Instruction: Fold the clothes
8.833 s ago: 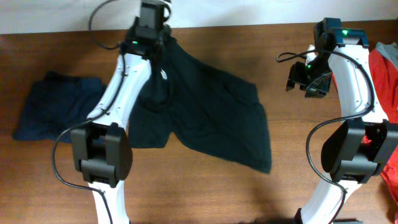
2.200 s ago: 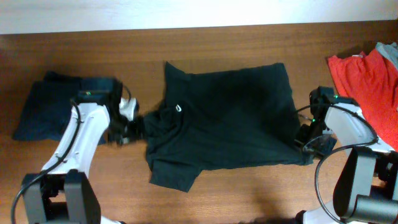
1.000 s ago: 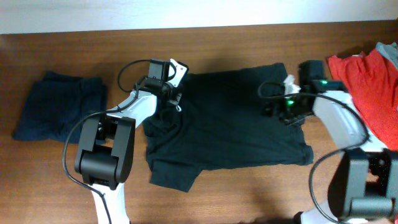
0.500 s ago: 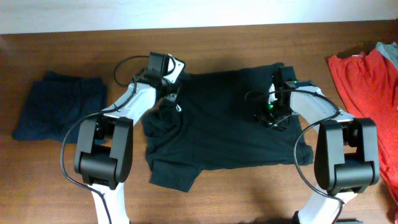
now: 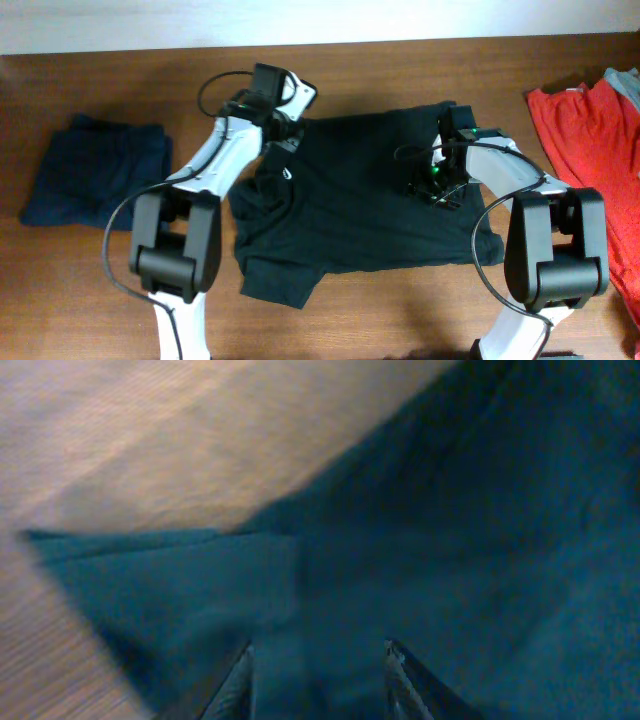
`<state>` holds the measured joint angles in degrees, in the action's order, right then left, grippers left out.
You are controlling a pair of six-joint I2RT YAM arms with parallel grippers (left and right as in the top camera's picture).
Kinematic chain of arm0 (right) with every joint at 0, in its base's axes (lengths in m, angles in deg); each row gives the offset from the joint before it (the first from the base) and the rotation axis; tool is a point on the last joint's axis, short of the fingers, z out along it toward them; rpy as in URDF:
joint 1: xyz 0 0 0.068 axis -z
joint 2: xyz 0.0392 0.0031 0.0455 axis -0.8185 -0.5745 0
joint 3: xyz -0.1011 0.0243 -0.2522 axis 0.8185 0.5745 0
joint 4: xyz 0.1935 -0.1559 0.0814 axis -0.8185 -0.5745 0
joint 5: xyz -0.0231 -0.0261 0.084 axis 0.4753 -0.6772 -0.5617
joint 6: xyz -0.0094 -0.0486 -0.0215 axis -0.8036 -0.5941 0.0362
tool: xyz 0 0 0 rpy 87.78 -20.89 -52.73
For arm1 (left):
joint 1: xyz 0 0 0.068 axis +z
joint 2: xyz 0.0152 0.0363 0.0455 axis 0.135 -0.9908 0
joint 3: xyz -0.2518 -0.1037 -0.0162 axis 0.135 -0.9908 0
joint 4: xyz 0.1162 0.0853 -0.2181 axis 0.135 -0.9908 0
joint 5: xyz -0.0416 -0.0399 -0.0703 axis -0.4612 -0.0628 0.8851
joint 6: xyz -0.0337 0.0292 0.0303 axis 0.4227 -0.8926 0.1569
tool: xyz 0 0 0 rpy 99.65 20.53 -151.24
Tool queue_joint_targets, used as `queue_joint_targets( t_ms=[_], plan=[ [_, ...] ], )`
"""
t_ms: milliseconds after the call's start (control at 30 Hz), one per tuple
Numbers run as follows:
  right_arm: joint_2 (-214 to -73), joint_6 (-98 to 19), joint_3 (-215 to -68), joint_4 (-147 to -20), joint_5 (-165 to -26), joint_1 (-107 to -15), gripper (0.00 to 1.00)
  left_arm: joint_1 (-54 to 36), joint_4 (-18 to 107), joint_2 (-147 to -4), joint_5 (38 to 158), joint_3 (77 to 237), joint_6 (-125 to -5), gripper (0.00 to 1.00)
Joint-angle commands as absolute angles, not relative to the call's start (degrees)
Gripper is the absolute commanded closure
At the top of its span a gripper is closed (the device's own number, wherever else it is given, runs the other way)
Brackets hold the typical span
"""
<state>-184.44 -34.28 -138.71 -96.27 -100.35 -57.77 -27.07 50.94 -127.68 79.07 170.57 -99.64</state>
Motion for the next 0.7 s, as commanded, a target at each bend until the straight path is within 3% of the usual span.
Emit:
queue_joint_targets(
  t_ms=[0,667],
  plan=[
    [-187.5,-34.4,-138.4,-95.1,-99.2,-57.9,0.38,-29.1,52.6,-131.7,74.3,170.6,-101.3,0.59],
    [-187.5,-34.5,-138.4,-95.6,-99.2,-57.9,0.38,-29.1,61.1,-135.4,58.4,170.6,-100.6,0.56]
  ],
)
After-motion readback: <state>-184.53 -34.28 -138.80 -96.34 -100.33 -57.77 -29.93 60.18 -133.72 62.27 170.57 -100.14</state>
